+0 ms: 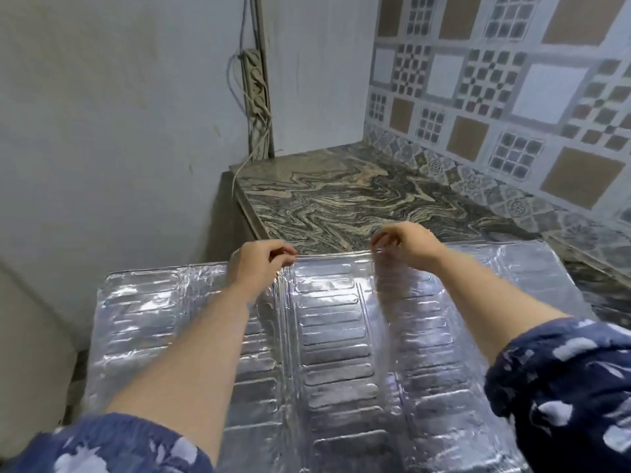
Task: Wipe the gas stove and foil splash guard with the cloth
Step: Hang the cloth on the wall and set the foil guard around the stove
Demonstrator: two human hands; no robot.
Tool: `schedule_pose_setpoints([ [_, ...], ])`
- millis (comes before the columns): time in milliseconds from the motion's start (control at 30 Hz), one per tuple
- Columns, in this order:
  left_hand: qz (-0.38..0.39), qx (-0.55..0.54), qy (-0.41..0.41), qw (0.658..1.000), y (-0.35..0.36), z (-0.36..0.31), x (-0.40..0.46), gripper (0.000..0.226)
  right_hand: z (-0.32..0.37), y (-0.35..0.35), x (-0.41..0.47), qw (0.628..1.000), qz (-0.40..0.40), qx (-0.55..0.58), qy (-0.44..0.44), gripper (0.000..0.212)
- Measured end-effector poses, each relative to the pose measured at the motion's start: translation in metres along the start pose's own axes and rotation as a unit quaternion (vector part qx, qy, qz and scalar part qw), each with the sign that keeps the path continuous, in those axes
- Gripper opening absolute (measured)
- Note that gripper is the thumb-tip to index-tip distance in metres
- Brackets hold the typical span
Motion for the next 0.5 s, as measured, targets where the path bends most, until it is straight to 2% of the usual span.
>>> schedule_pose_setpoints([
  [100,-0.035,0.042,0.020,0.998,-0.027,-0.014,0.001,0.011,0.015,-0.011,0.000,1.000,-0.028,0.008,-0.004,0.028],
  [167,-0.064,0.062,0.028,0.996,-0.043,-0.021,-0.002,0.009,0.026,-0.019,0.000,1.000,-0.018,-0.004,0.007,0.022],
  [267,-0.092,0.063,0.041,0.993,-0.062,-0.023,-0.003,0.009,0.036,-0.032,-0.004,0.999,-0.019,-0.012,0.030,0.024],
  [500,-0.100,0.038,0.049,0.993,-0.093,-0.017,0.002,0.006,0.051,-0.057,-0.024,0.991,-0.131,0.011,0.027,0.014],
])
Point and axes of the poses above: each hand's wrist, its own x-axis towards the middle knuckle, its own y-axis out of the palm, z = x × y, the point moved 1 cm from there along x, towards the middle knuckle, and after that the axes turned 7 degrees about -y, right-handed, at the moved point
